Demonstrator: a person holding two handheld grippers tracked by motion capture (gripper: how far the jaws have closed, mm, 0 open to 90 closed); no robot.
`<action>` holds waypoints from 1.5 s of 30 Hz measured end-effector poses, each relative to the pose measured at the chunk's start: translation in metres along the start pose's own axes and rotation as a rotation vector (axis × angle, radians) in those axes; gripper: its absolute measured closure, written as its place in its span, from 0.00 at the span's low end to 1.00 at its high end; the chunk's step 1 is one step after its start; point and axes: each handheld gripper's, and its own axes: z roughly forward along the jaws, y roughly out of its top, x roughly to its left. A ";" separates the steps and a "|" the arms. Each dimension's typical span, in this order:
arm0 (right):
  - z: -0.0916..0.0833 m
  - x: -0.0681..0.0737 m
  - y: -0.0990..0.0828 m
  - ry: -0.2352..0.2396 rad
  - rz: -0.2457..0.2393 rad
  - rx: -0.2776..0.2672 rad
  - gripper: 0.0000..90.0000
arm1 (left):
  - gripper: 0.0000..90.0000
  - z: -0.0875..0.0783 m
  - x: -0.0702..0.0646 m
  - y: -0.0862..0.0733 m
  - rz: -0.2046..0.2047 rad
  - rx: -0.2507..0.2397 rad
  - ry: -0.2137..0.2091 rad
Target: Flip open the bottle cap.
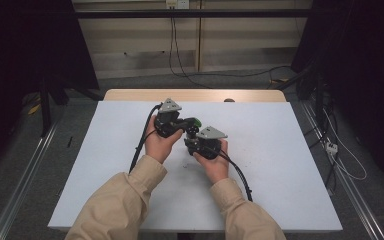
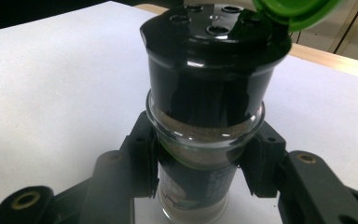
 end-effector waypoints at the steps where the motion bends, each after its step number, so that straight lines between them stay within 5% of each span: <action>1: 0.000 0.000 0.000 0.000 -0.001 0.001 0.60 | 1.00 0.000 0.000 0.000 -0.003 -0.002 0.000; 21: 0.000 0.000 0.000 0.003 -0.003 0.001 0.60 | 1.00 0.008 0.003 -0.001 -0.021 -0.002 -0.006; 34: 0.000 -0.001 0.000 0.010 0.017 0.005 0.59 | 0.96 -0.001 0.005 0.000 -0.022 -0.012 -0.022; 38: -0.001 -0.004 -0.001 0.002 0.040 0.034 0.43 | 0.89 -0.006 0.006 0.001 -0.028 -0.024 -0.036; 45: -0.007 -0.009 0.000 0.022 0.057 0.070 0.30 | 0.74 -0.012 0.007 -0.004 -0.045 -0.013 -0.054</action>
